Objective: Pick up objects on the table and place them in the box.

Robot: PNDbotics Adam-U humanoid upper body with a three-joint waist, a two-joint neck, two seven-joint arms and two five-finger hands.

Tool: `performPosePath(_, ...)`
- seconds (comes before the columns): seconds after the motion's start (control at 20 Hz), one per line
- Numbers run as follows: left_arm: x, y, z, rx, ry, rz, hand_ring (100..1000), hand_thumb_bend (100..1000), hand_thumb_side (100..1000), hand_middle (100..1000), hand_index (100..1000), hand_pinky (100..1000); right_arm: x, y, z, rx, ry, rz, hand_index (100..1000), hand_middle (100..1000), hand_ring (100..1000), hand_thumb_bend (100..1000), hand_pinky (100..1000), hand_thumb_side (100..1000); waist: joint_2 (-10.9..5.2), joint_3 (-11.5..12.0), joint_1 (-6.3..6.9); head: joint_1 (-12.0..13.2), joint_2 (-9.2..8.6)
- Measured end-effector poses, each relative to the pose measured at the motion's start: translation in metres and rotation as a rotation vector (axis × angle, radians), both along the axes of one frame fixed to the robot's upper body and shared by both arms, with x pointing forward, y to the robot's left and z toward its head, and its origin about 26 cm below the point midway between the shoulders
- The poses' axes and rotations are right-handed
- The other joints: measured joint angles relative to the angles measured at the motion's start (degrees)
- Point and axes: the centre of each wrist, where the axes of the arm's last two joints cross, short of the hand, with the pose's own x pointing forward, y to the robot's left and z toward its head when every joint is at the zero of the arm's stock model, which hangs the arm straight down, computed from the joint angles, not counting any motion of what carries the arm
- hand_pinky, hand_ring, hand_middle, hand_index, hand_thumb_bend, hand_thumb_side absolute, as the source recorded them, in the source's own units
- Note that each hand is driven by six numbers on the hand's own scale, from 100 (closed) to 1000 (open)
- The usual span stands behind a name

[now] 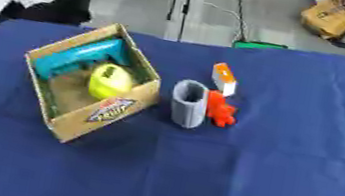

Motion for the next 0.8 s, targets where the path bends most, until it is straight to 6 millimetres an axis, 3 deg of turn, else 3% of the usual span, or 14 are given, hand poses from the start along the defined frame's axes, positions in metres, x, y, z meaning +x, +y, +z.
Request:
performPosePath(0.2,-0.001,-0.003,0.002,-0.005,-0.003,-0.029,914,226,599,878,611,1000,0.0,-0.002,-0.002,0.014,0.002,-0.013,756,719,869,100,960,844,-0.01,-0.36,0.19,-0.3,1.16)
performPosePath(0.35,-0.001,-0.004,0.002,-0.004,-0.002,-0.039,913,256,612,878,639,1000,0.001,-0.003,-0.002,0.021,-0.002,-0.016,755,718,869,100,960,846,-0.01,-0.38,0.27,-0.77,1.88)
performPosePath(0.4,-0.001,-0.004,0.002,-0.005,-0.001,-0.039,921,316,690,900,770,1000,0.001,-0.004,-0.002,0.024,-0.004,-0.019,755,718,869,100,959,847,-0.01,-0.38,0.27,-1.07,1.87)
performPosePath(0.45,-0.001,-0.004,0.001,-0.008,0.002,-0.037,921,316,690,900,770,1000,0.001,-0.005,-0.003,0.028,-0.004,-0.023,755,718,869,100,959,847,-0.01,-0.38,0.27,-1.5,1.77)
performPosePath(0.5,0.0,-0.003,0.0,-0.013,0.008,-0.032,934,201,874,932,884,1000,0.001,-0.006,-0.003,0.032,-0.004,-0.028,760,727,871,100,959,849,-0.01,-0.38,0.27,-1.96,1.51)
performPosePath(0.55,0.001,-0.001,-0.005,-0.021,0.023,-0.022,943,100,977,948,923,1000,0.001,-0.008,-0.003,0.035,-0.003,-0.036,768,742,875,100,957,847,-0.01,-0.38,0.27,-2.4,1.25)
performPosePath(0.7,0.005,0.015,-0.027,-0.07,0.095,0.047,953,100,1000,983,1000,1000,0.001,-0.018,-0.009,0.033,0.063,-0.112,842,829,882,100,917,850,0.52,-0.35,0.26,-3.73,0.18)
performPosePath(0.8,0.007,0.034,-0.048,-0.102,0.155,0.142,946,100,1000,982,1000,1000,0.001,-0.029,-0.013,0.012,0.176,-0.213,863,851,887,100,917,870,1.16,-0.31,0.2,-4.45,-0.57)
